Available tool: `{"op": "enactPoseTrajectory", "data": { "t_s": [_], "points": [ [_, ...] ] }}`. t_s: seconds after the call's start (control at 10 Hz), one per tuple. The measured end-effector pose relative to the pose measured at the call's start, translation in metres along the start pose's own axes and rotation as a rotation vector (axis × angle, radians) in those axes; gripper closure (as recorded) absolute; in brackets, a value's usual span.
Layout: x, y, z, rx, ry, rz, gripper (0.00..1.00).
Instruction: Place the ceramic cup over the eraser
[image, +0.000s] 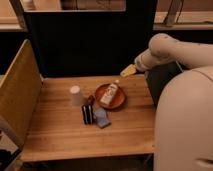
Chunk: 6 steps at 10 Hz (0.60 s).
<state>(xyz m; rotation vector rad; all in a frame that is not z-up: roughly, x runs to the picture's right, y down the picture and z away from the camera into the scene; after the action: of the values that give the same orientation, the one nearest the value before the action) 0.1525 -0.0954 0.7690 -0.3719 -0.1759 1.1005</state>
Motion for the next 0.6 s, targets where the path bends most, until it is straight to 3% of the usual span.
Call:
{"op": "enactPoseTrajectory", "data": {
  "t_s": [0.3, 0.6],
  "points": [
    [-0.013, 0.02, -0.006, -0.026, -0.019, -0.05, 0.2],
    [-0.037, 0.074, -0.007, -0.075, -0.036, -0.199, 0.2]
  ]
}}
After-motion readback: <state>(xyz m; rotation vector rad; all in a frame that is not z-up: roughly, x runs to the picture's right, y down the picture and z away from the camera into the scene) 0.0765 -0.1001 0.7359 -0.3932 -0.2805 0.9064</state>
